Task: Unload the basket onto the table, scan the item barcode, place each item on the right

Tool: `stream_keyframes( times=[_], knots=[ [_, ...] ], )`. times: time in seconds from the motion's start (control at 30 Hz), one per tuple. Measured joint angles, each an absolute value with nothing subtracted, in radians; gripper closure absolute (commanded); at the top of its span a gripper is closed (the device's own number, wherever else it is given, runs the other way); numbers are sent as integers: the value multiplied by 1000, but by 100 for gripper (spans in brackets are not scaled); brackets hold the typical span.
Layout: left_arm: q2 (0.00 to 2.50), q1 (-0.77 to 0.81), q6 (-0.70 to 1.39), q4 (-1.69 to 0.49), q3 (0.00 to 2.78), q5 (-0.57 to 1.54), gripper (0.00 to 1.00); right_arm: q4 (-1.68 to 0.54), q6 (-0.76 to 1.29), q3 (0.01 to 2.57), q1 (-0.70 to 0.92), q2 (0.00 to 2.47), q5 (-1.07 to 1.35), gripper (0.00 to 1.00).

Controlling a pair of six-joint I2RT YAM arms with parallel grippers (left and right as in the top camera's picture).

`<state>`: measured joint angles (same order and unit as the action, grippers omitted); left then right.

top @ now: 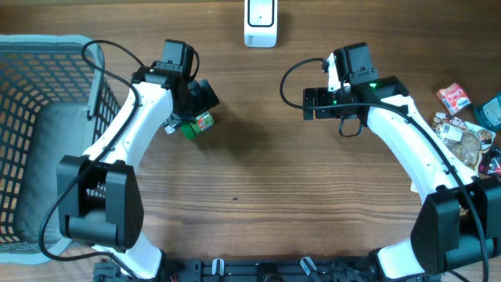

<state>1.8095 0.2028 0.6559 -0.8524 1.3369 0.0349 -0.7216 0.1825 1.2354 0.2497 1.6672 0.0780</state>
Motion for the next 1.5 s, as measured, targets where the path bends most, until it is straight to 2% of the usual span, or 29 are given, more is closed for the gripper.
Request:
stream_keyframes(
  times=[0.5,0.9,1.5],
  knots=[
    [1817,203,672,-891,1337,24,0,-721,183,1235,250,1667,78,0],
    [1817,203,886,-876,1337,24,0,-721,183,1235,250,1667,79,0],
    [1840,203,976,-828,1337,20,0,-718,183,1235,250,1667,89,0]
  ],
)
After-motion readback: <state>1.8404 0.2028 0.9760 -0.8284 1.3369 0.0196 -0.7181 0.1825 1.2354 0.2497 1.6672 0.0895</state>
